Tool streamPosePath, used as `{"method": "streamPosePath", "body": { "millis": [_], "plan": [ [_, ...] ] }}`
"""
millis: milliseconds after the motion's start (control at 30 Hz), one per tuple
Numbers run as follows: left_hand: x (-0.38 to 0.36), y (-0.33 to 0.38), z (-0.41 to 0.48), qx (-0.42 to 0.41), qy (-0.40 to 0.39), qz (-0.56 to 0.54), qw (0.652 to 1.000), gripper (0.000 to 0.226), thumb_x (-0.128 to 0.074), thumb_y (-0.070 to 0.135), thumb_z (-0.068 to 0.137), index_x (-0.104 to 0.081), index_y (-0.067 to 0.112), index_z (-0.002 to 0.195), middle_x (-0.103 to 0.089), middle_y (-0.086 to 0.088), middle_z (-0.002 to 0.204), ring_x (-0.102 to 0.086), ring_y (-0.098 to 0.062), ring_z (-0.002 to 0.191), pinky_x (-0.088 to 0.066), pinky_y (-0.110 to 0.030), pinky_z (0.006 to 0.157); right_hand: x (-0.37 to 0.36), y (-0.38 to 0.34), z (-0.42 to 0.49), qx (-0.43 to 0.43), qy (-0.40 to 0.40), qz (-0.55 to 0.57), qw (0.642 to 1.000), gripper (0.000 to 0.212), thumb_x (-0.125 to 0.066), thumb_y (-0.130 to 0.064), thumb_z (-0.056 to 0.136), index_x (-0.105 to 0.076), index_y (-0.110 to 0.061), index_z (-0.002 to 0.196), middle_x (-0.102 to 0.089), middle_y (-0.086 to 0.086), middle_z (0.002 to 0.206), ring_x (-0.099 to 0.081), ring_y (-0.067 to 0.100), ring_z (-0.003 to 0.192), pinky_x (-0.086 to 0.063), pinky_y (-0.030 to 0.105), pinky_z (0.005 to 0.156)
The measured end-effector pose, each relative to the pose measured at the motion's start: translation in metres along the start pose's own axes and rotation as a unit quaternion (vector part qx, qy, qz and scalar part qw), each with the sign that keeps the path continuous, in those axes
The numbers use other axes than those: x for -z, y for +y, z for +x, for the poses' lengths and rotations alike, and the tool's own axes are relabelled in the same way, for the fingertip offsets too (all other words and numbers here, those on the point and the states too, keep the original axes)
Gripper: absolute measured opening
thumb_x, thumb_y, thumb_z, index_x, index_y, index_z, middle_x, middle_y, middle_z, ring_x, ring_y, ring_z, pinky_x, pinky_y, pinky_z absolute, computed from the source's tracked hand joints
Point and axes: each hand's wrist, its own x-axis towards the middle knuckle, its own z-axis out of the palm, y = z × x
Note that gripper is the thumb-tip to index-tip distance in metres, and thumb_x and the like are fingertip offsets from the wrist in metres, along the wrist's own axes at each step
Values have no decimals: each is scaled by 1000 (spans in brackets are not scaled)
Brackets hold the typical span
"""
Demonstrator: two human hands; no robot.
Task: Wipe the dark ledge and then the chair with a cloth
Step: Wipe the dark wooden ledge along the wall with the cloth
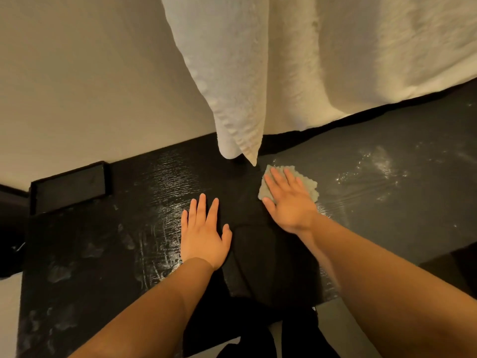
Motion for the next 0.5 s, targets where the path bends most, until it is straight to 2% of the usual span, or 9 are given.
{"method": "streamPosePath", "body": {
  "millis": [67,100,200,233,300,367,433,500],
  "plan": [
    [0,0,0,-2,1,5,1000,75,-27,58,99,-17,31,168,-1,-4,177,5,-26,163,-2,-49,132,3,-13,-2,-36,12,7,999,71,-23,-58,102,-9,-26,165,0,-2,173,8,29,158,2,48,128],
    [0,0,0,-2,0,7,1000,75,-27,58,99,-17,30,168,-1,-4,177,5,-26,163,-2,-50,132,3,-22,-8,-22,10,-1,1000,72,-23,-58,102,-10,-26,165,1,-2,173,9,30,158,3,49,128],
    [0,0,0,-2,3,9,1000,76,-28,59,98,-20,29,167,-3,-5,177,2,-28,163,-5,-51,131,0,-35,-31,112,-39,-28,993,71,-24,-57,103,-7,-27,165,8,-4,172,16,26,157,7,47,127],
    [1,0,1,-2,5,8,1000,76,-28,59,98,-22,28,167,-4,-6,176,0,-28,163,-6,-51,131,-1,-30,-35,144,-56,-28,988,70,-24,-56,103,-6,-27,165,10,-5,172,17,25,157,9,45,127],
    [1,1,2,-2,8,10,1000,76,-30,58,97,-24,27,167,-6,-7,176,-1,-29,163,-7,-51,131,-1,-11,-28,174,-41,-34,983,67,-25,-52,104,-10,-27,165,3,-4,173,11,23,158,3,43,128],
    [0,1,2,-2,11,13,1000,75,-32,57,98,-24,28,166,-8,-7,176,-2,-30,163,-6,-51,131,-2,11,-14,111,13,-47,993,64,-24,-50,105,-11,-28,164,-7,-1,173,2,26,159,-4,45,128],
    [-1,1,1,-1,9,12,1000,75,-34,56,98,-23,28,166,-8,-7,176,-2,-30,163,-6,-50,131,2,25,-4,-14,-2,-18,1000,65,-19,-51,105,-2,-29,164,2,-3,173,9,24,158,2,43,128],
    [-1,1,1,-2,8,15,1000,75,-34,56,98,-23,27,166,-8,-7,176,-3,-30,162,-7,-51,131,1,19,-2,-75,-2,24,997,67,-19,-52,105,-2,-27,165,7,-3,172,13,26,157,6,45,127]
  ]
}}
